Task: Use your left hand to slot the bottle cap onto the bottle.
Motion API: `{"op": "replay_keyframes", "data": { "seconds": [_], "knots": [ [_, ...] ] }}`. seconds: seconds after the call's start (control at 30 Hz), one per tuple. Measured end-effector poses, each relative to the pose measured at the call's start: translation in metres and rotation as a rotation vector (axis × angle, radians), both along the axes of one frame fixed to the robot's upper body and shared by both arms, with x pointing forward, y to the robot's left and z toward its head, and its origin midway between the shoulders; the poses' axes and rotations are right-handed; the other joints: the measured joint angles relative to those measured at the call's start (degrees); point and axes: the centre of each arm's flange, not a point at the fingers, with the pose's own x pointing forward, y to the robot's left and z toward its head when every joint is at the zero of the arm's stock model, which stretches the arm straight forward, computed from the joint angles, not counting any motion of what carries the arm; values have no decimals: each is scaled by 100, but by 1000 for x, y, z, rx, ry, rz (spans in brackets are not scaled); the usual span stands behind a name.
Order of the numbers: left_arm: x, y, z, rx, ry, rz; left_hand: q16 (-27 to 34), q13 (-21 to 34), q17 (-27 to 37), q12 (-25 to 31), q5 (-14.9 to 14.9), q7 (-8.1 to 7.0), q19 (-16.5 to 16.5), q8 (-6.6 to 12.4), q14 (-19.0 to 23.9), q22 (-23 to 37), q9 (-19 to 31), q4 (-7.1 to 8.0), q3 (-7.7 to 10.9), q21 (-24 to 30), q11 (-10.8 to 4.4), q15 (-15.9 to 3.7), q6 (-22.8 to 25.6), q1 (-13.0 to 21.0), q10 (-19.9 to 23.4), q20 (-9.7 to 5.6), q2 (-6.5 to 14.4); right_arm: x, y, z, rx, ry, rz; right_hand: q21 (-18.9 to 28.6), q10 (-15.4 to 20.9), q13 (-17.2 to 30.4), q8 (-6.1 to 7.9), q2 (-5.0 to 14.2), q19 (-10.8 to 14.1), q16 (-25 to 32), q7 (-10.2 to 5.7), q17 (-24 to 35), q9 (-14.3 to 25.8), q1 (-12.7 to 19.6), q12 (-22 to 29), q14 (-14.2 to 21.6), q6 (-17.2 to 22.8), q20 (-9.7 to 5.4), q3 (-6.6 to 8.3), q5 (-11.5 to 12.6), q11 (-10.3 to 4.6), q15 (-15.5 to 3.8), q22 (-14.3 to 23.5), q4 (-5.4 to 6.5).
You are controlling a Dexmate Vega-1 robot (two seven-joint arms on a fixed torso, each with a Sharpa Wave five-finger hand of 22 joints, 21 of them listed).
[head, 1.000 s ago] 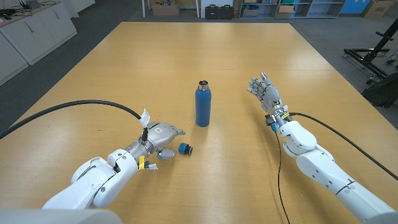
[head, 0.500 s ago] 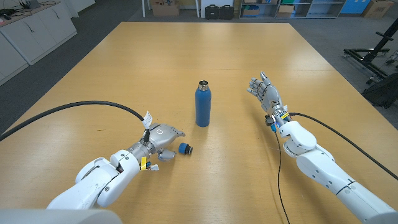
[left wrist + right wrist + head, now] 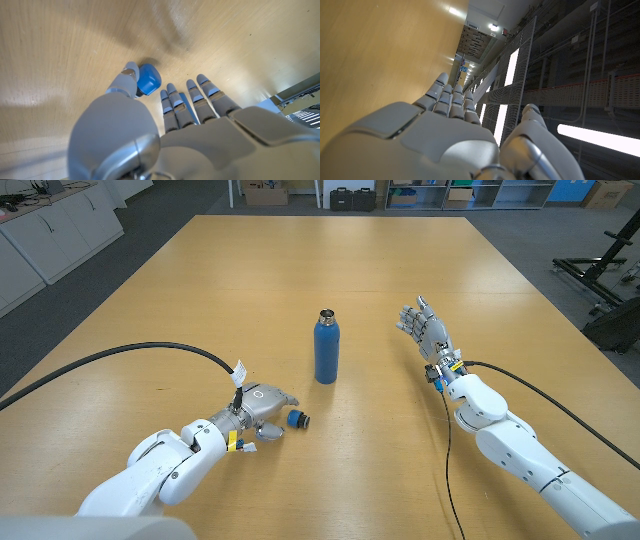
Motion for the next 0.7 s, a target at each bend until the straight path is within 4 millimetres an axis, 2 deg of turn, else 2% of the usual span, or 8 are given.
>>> {"op": "replay_keyframes", "data": {
  "seconds": [0.7],
  "knots": [
    [19, -7, -9, -25, 26, -36, 1, 0, 0, 0, 0, -31, 31, 24, 61, 0, 0, 25, -25, 0, 0, 0, 31, -30, 0, 30, 30, 2, -1, -3, 3, -5, 2, -22, 0, -28, 0, 22, 0, 0, 0, 2, 0, -22, 0, -31, 0, 0, -24, 0, 0, 31, -1, -24]
  ]
}}
